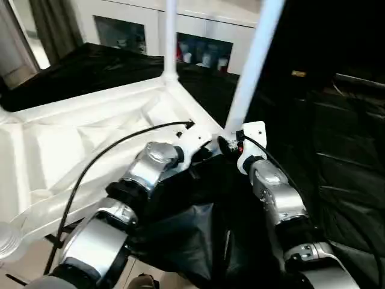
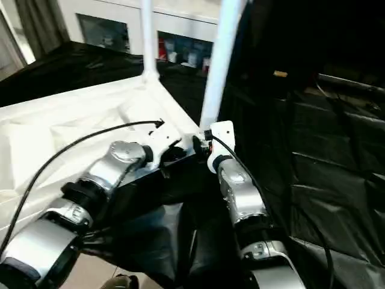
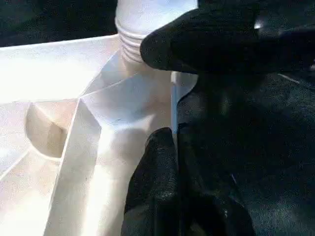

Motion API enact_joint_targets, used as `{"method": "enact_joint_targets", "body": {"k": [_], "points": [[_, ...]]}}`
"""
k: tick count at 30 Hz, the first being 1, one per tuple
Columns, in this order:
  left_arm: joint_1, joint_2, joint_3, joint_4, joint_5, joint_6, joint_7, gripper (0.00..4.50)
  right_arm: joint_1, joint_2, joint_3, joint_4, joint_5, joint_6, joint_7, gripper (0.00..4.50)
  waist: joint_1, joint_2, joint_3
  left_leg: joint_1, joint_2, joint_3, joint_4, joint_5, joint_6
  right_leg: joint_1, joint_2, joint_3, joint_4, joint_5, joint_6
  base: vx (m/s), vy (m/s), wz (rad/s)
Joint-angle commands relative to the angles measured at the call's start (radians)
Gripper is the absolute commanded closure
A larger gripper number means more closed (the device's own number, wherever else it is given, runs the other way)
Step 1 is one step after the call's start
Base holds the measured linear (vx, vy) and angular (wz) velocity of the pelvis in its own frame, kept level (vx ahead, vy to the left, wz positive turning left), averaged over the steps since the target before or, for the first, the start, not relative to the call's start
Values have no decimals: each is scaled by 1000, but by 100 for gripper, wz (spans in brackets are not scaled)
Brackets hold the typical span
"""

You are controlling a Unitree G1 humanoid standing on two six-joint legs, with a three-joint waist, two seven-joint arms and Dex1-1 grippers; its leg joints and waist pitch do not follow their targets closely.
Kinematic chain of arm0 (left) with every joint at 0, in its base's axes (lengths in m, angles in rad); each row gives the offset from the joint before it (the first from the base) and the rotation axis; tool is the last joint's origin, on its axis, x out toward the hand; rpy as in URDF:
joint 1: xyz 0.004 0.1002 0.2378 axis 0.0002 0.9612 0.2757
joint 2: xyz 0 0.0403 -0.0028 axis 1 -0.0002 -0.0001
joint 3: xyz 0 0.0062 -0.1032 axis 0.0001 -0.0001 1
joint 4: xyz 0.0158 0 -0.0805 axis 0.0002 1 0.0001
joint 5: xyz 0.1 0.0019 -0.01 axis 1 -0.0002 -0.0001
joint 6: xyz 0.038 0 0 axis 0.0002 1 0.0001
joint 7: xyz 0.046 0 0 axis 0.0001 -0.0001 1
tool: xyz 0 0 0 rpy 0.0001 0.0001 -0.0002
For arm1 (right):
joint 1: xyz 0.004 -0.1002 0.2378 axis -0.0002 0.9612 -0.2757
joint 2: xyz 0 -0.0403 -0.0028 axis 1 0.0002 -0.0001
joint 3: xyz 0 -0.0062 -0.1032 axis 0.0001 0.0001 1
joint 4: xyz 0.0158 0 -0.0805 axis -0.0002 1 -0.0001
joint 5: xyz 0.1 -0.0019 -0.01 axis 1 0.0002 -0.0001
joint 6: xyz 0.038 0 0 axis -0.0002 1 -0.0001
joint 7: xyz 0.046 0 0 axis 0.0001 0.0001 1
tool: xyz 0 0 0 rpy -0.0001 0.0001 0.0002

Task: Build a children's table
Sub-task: Rotate leg to tighten

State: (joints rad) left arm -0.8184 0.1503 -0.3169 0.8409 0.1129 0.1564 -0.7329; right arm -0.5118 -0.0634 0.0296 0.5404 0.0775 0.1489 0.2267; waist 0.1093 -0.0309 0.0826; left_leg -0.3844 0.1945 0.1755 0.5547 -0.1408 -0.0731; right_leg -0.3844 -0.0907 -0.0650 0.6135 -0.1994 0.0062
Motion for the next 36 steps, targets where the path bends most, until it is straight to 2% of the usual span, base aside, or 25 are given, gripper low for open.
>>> {"method": "enact_joint_targets", "body": {"k": [1, 2, 3, 4, 5, 7, 8, 9, 11, 14, 16, 17, 21, 23, 25, 26, 32, 36], "points": [[55, 37, -57, -22, 2, -45, -163, 450, 28, -83, 33, -102, 35, 46, 159, 54, 0, 8, -76, 16, 34, -12, -63, -242, 8, 42, -60, 43, -76, -111, -193, 0, 0, 0], [56, 38, -57, -23, 1, -46, -167, 450, 30, -86, 34, -104, 35, 48, 164, 54, 3, 8, -77, 16, 33, -12, -61, -227, 15, 45, -57, 42, -74, -87, -197, 0, 0, 0], [78, 70, -70, -54, -12, -74, -256, 450, 64, -159, 70, -164, 40, 78, 290, 44, 4, 9, -78, 17, 36, -9, -56, -198, 31, 44, -57, 44, -68, -22, -210, 0, 0, 0], [80, 73, -71, -56, -12, -75, -263, 450, 67, -165, 72, -169, 40, 81, 301, 31, 7, 7, -81, 17, 35, -9, -52, -176, 46, 50, -55, 42, -63, 25, -220, 0, 0, 0], [92, 92, -76, -74, -19, -87, -311, 450, 91, -209, 93, -204, 44, 110, 378, 23, 6, 8, -79, 18, 34, -7, -52, -178, 58, 46, -55, 43, -62, 36, -235, 0, 0, 0], [114, 122, -80, -118, -48, -110, -392, 450, 126, -271, 117, -249, 59, 120, 476, 10, 9, 5, -79, 17, 35, -6, -52, -190, 68, 48, -59, 42, -64, 2, -240, 0, 0, 0], [122, 133, -81, -135, -59, -108, -418, 450, 138, -293, 125, -264, 61, 113, 506, 10, 11, 7, -79, 19, 37, -6, -52, -198, 68, 48, -60, 42, -66, -12, -241, 0, 0, 0], [129, 145, -79, -153, -68, -113, -441, 450, 149, -312, 127, -277, 64, 101, 529, 10, 11, 10, -77, 21, 40, -6, -54, -220, 61, 43, -61, 43, -68, -47, -243, 0, 0, 0], [137, 159, -70, -180, -86, -105, -468, 450, 161, -334, 125, -295, 80, 96, 563, 10, 10, 9, -75, 23, 41, -6, -58, -259, 41, 40, -61, 43, -72, -105, -244, 0, 0, 0], [153, 182, -53, -225, -112, -97, -511, 450, 181, -371, 129, -340, 120, 112, 637, 10, 7, 5, -72, 25, 42, -6, -61, -288, 32, 37, -62, 45, -76, -156, -235, 0, 0, 0], [160, 192, -44, -242, -118, -97, -529, 450, 187, -383, 130, -358, 129, 118, 665, 10, 8, 6, -72, 24, 42, -6, -60, -280, 36, 38, -64, 46, -77, -165, -230, 0, 0, 0], [165, 199, -40, -251, -122, -96, -536, 450, 183, -381, 120, -355, 128, 118, 665, 10, 7, 2, -73, 22, 41, -5, -58, -265, 38, 37, -62, 46, -76, -160, -229, 0, 0, 0], [174, 208, -39, -269, -128, -88, -546, 450, 179, -375, 112, -351, 135, 116, 677, 10, 7, 3, -75, 21, 40, -5, -57, -249, 38, 36, -62, 44, -74, -157, -232, 0, 0, 0], [181, 211, -40, -279, -130, -82, -550, 450, 180, -377, 118, -354, 141, 121, 692, 35, 7, 2, -77, 20, 40, -5, -54, -229, 43, 38, -61, 44, -69, -125, -236, 0, 0, 0], [183, 212, -40, -282, -129, -81, -550, 450, 182, -379, 123, -356, 143, 121, 697, 35, 7, 2, -78, 20, 39, -4, -52, -207, 52, 38, -59, 44, -66, -93, -243, 0, 0, 0], [184, 212, -40, -284, -129, -80, -549, 450, 184, -380, 126, -358, 143, 122, 699, 49, 7, 3, -78, 21, 39, -3, -51, -202, 57, 38, -59, 44, -65, -84, -246, 0, 0, 0], [189, 213, -37, -293, -123, -70, -546, 450, 179, -380, 136, -345, 140, 120, 701, 98, 6, 2, -75, 21, 38, -3, -52, -217, 54, 38, -59, 43, -68, -116, -243, 0, 0, 0], [191, 217, -38, -299, -124, -64, -545, 450, 178, -375, 138, -343, 133, 120, 709, 128, 7, 4, -76, 21, 38, -3, -51, -213, 55, 38, -59, 43, -67, -105, -243, 0, 0, 0]]}}
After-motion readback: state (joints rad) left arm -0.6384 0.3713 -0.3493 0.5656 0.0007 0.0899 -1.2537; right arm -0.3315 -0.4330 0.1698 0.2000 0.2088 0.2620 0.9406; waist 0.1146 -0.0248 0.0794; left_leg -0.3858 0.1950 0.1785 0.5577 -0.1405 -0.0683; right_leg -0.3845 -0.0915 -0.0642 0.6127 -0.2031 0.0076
